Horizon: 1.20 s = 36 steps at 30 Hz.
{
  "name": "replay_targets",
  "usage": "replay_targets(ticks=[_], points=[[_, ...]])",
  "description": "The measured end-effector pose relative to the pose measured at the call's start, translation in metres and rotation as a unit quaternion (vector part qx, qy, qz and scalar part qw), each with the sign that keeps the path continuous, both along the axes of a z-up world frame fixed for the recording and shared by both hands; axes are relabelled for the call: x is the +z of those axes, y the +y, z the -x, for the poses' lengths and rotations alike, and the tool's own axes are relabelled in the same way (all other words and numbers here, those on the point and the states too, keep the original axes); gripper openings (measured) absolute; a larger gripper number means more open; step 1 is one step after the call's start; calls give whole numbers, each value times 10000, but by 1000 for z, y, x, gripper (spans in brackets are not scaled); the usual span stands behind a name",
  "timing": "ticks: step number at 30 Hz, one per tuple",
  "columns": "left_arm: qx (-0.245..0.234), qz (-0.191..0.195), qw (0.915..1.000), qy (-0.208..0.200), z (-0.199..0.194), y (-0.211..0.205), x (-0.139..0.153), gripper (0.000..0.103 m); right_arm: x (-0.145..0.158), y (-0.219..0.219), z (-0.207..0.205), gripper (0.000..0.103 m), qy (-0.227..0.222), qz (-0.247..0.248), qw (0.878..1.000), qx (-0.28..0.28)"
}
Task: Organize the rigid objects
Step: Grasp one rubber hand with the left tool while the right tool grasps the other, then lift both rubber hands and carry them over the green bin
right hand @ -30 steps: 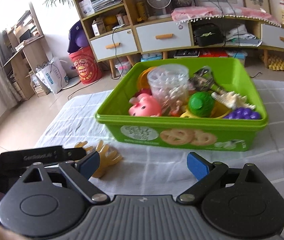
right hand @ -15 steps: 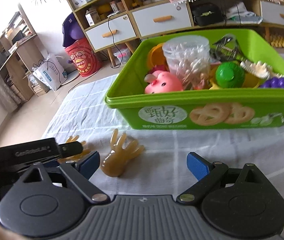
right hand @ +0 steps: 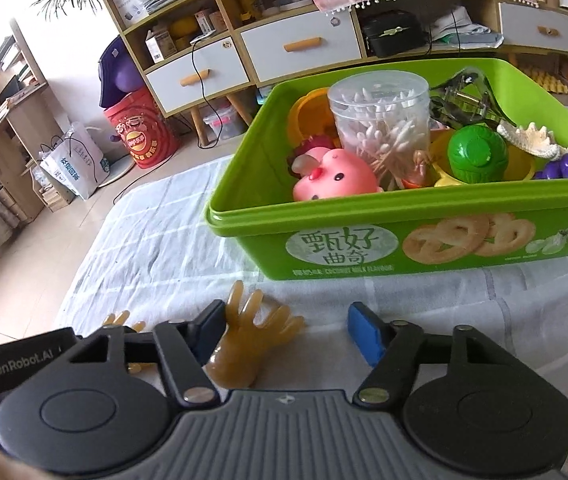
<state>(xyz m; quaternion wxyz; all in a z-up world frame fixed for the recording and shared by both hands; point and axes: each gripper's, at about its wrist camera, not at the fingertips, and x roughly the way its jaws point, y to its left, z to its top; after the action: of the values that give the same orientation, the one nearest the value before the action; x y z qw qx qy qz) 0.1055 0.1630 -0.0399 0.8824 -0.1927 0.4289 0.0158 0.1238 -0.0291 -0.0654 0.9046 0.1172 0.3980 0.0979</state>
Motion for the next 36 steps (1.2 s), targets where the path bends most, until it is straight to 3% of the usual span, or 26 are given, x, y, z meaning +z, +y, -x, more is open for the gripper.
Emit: replay_targets(ticks=[3, 10, 30, 36], points=[[-32, -8, 10000, 7, 0, -2, 0, 64, 0, 4, 1, 22, -38, -106, 9998, 189], [-112, 105, 9999, 67, 4, -9, -1, 64, 3, -2, 6, 21, 50, -29, 9995, 317], [-666, 23, 9978, 65, 15, -66, -2, 63, 14, -93, 35, 21, 419, 147, 9989, 142], [-818, 87, 9966, 79, 15, -82, -2, 63, 18, -116, 39, 21, 631, -40, 9980, 38]])
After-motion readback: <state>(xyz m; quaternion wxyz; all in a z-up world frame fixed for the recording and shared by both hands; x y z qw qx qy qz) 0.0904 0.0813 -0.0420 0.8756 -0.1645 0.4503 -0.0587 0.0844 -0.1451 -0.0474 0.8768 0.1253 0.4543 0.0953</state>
